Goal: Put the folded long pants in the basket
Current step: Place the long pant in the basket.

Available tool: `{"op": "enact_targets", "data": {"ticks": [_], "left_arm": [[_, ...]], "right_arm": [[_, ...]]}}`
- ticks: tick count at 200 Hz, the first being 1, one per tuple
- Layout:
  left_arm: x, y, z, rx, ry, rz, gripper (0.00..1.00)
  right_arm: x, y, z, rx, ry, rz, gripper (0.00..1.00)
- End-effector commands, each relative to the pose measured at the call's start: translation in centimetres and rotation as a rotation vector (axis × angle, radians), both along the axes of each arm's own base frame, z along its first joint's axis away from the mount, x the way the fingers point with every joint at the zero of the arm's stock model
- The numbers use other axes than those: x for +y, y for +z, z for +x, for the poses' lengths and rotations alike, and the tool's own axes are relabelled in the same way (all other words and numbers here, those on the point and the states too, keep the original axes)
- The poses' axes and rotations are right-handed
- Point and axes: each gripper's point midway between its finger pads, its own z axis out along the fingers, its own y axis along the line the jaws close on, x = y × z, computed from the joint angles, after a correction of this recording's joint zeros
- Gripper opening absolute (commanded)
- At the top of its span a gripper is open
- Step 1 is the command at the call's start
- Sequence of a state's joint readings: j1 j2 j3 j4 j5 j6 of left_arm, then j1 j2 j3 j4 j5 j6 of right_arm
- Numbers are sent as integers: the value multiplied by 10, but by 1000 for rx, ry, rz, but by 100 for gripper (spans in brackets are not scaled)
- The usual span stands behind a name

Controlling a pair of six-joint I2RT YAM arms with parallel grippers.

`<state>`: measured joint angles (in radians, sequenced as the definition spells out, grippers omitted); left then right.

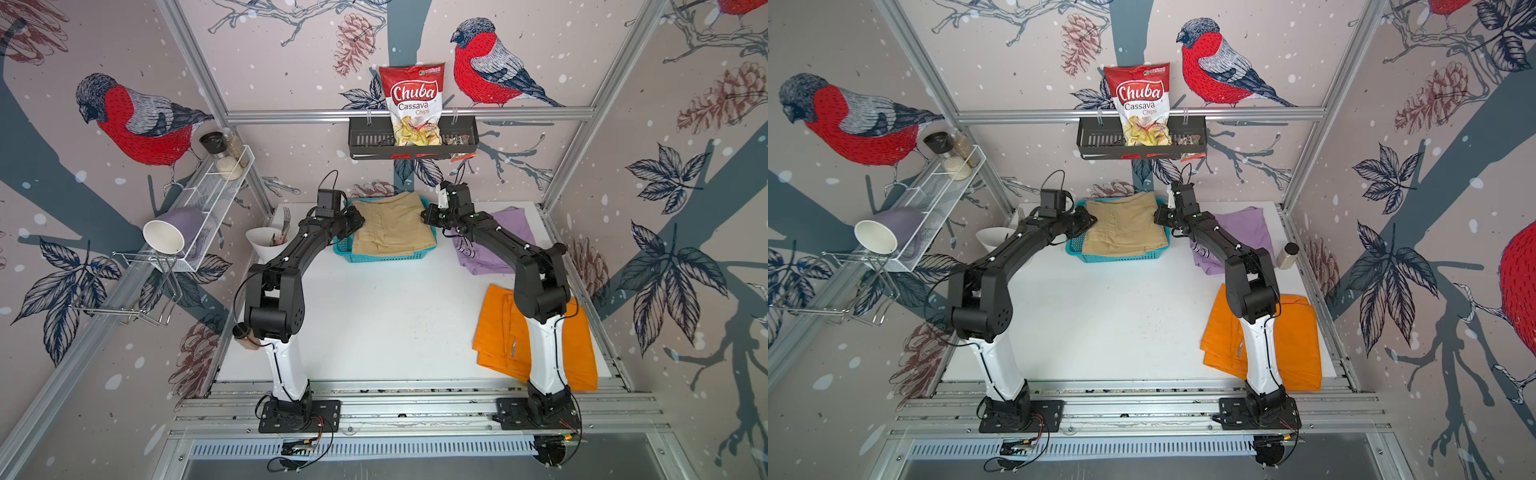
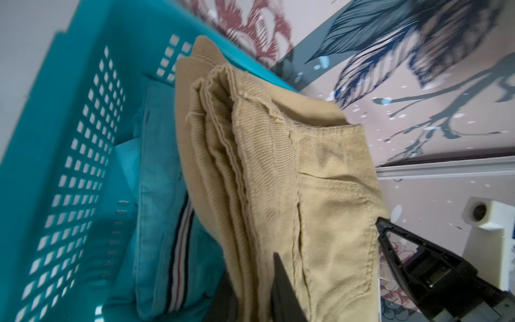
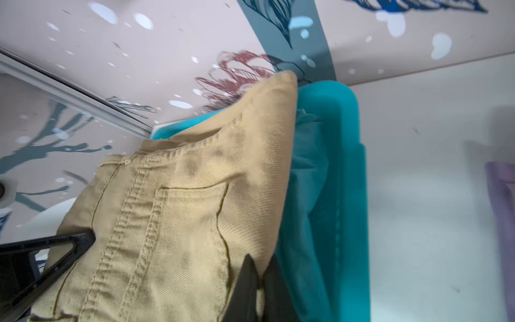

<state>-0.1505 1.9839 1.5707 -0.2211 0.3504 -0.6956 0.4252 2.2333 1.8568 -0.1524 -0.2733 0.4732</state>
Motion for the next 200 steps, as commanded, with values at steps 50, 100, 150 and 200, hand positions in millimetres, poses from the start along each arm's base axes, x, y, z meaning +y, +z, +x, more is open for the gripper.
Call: {"op": "enact_targets", "data": {"ticks": [50,100,150,200], "left_arm": [[3,-35,24,-30,-32,-33,0],[9,48,15,-164,-18,-19,0],[12,49,14,-157,-35,-14,0],[21,-27,30,-61,-32,-100,0]], "right_arm": [[2,-37,11,28,2,-79,0],[17,11,3,-71,3,-84,0],[18,14,5,-80,-17,-73,0],[8,-40,16,-29,-33,-136,0]]}}
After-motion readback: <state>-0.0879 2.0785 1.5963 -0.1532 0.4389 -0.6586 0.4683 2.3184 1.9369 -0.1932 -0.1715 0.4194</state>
